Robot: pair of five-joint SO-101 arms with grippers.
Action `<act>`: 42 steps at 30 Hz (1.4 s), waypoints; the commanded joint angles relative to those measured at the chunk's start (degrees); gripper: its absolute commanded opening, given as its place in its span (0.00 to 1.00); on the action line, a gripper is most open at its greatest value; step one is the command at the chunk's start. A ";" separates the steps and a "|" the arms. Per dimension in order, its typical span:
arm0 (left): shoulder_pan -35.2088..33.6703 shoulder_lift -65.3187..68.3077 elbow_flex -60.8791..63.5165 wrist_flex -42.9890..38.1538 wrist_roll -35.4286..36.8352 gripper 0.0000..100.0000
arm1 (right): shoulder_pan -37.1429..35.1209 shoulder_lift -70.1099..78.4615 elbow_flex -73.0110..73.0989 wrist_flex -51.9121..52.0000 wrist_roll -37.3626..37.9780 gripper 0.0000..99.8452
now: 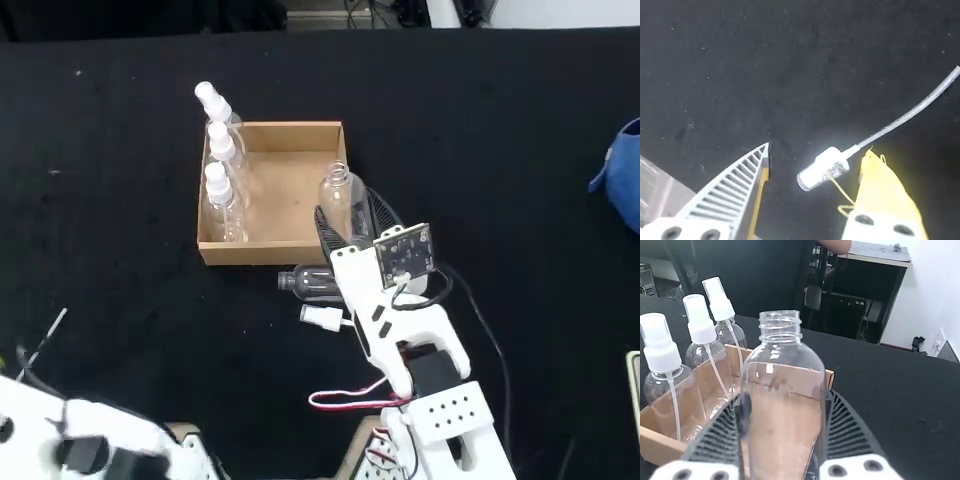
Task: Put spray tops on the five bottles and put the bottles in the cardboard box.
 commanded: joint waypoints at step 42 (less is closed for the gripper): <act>0.84 37.36 -14.99 -19.60 -4.57 0.17 | 1.41 -1.71 -0.22 0.18 -0.18 0.01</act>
